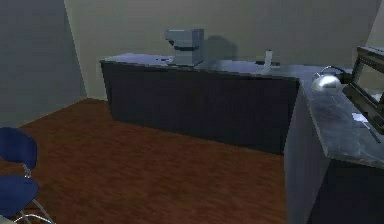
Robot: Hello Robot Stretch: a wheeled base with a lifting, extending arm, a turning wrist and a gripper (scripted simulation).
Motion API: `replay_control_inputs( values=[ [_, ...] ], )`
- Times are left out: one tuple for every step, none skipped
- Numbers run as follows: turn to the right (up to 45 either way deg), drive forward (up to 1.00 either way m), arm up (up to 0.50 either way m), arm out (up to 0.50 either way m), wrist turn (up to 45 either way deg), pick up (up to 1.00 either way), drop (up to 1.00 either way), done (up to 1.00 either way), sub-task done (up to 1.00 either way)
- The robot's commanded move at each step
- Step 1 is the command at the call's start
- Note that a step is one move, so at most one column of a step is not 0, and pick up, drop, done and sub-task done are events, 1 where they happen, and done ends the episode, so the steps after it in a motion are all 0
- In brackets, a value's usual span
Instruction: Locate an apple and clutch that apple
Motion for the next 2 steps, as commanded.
replay_control_inputs(
  values=[
    [0.0,0.0,0.0,0.0,45.0,0.0,0.0,0.0,0.0],
    [0.0,0.0,0.0,0.0,45.0,0.0,0.0,0.0,0.0]
  ],
)
